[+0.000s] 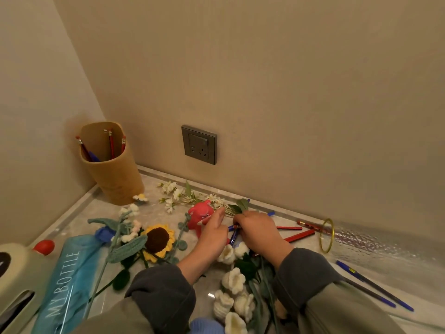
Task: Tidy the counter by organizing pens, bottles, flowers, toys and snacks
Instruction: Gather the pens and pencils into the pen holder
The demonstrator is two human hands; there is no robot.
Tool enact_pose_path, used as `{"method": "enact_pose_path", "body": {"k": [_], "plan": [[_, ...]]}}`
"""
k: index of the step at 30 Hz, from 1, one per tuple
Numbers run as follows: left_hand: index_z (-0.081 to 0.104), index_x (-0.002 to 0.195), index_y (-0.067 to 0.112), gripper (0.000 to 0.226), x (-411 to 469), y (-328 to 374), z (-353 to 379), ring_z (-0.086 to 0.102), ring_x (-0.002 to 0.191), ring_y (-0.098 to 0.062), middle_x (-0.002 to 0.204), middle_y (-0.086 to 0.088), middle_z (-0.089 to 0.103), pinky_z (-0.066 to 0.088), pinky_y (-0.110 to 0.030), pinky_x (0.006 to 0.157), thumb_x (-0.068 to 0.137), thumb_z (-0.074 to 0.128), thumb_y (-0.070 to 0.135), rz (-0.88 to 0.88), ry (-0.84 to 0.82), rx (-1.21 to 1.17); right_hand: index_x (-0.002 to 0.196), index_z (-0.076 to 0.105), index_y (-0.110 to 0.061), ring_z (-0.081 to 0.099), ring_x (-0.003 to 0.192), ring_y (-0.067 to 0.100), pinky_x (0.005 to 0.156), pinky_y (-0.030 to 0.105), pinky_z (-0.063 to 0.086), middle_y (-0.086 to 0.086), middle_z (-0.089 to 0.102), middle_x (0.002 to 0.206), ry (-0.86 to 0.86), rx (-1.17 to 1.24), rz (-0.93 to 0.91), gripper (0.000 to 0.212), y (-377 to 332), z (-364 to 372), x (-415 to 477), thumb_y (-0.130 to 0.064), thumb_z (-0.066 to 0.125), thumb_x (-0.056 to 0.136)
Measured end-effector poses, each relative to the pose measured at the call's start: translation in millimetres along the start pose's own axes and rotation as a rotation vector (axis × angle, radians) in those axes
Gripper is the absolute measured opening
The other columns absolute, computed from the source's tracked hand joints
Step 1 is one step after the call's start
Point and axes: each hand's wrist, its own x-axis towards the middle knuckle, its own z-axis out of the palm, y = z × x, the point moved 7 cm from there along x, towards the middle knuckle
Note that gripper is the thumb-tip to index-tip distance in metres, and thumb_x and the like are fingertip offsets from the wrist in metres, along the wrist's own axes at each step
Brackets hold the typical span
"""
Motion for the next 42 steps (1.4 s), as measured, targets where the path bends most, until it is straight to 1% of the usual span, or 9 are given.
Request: {"method": "enact_pose_path", "body": {"k": [7, 10, 13, 16, 18, 25, 30, 35, 42], "plan": [[0.031, 0.147, 0.014, 0.064, -3, 2, -6, 0.026, 0.142, -0.014, 0.154, -0.004, 0.03, 0.027, -0.026, 0.112, 0.088, 0.03, -0.013, 0.017, 0.056, -0.046, 0.114, 0.058, -0.02, 0.057, 0.103, 0.026, 0.081, 0.037, 0.044, 0.005, 0.06, 0.11, 0.025, -0.023, -0.083, 0.024, 1, 1, -3, -0.019, 0.049, 0.092], [0.034, 0.145, 0.019, 0.059, -7, 6, -7, 0.036, 0.131, -0.005, 0.152, -0.001, 0.033, 0.034, -0.012, 0.094, 0.091, 0.033, -0.007, 0.043, 0.064, -0.028, 0.118, 0.054, -0.02, 0.054, 0.107, 0.025, 0.087, 0.035, 0.043, 0.005, 0.059, 0.115, 0.05, 0.024, -0.063, 0.025, 6, -5, -6, -0.02, 0.049, 0.093], [0.034, 0.144, 0.019, 0.056, -9, 14, -10, 0.042, 0.121, -0.002, 0.149, 0.0, 0.037, 0.04, 0.001, 0.06, 0.093, 0.035, -0.005, 0.067, 0.093, -0.058, 0.121, 0.052, -0.02, 0.055, 0.106, 0.024, 0.086, 0.035, 0.046, 0.004, 0.058, 0.117, 0.114, 0.126, 0.004, 0.027, 11, -20, -9, -0.019, 0.048, 0.095], [0.033, 0.143, 0.015, 0.056, -15, 28, -11, 0.04, 0.133, -0.017, 0.147, -0.006, 0.04, 0.049, -0.021, 0.091, 0.093, 0.036, -0.009, 0.095, 0.101, -0.121, 0.119, 0.054, -0.021, 0.059, 0.097, 0.023, 0.077, 0.036, 0.049, 0.003, 0.059, 0.114, 0.201, 0.286, 0.087, 0.022, 9, -44, -10, -0.023, 0.043, 0.099], [0.033, 0.143, 0.013, 0.054, -21, 39, -10, 0.043, 0.132, -0.019, 0.145, -0.008, 0.043, 0.038, -0.028, 0.105, 0.094, 0.039, -0.01, 0.122, 0.083, -0.156, 0.116, 0.054, -0.021, 0.061, 0.09, 0.025, 0.07, 0.036, 0.046, 0.003, 0.061, 0.109, 0.269, 0.389, 0.117, 0.021, 3, -61, -10, -0.027, 0.041, 0.101], [0.055, 0.124, 0.016, 0.027, -54, 85, -23, 0.059, 0.113, -0.01, 0.121, -0.001, 0.063, 0.047, -0.027, 0.097, 0.098, 0.048, 0.016, 0.317, 0.079, -0.244, 0.102, 0.057, -0.021, 0.062, 0.078, 0.017, 0.071, 0.046, 0.051, -0.004, 0.065, 0.086, 0.325, 0.761, 0.157, 0.02, -26, -111, -15, -0.033, 0.04, 0.101], [0.061, 0.116, 0.021, 0.023, -75, 102, -49, 0.066, 0.091, 0.0, 0.102, 0.006, 0.069, 0.052, -0.013, 0.069, 0.097, 0.049, 0.024, 0.401, 0.128, -0.226, 0.1, 0.063, -0.021, 0.063, 0.08, 0.013, 0.077, 0.045, 0.053, -0.003, 0.067, 0.088, 0.324, 0.883, 0.099, 0.022, -55, -132, -18, -0.031, 0.043, 0.101], [0.064, 0.109, 0.025, 0.018, -92, 110, -92, 0.068, 0.091, -0.004, 0.1, 0.003, 0.07, 0.054, -0.017, 0.07, 0.097, 0.05, 0.025, 0.428, 0.205, -0.188, 0.093, 0.06, -0.037, 0.061, 0.073, 0.002, 0.067, 0.031, 0.051, -0.012, 0.066, 0.08, 0.301, 0.868, 0.01, 0.02, -93, -145, -10, -0.039, 0.041, 0.1], [0.07, 0.099, 0.031, 0.019, -106, 108, -159, 0.067, 0.095, -0.005, 0.097, 0.009, 0.073, 0.053, -0.022, 0.081, 0.096, 0.053, 0.024, 0.471, 0.303, -0.182, 0.091, 0.057, -0.032, 0.06, 0.073, 0.013, 0.067, 0.043, 0.049, -0.006, 0.064, 0.078, 0.229, 0.743, -0.091, 0.025, -159, -148, 14, -0.043, 0.038, 0.1]]}}
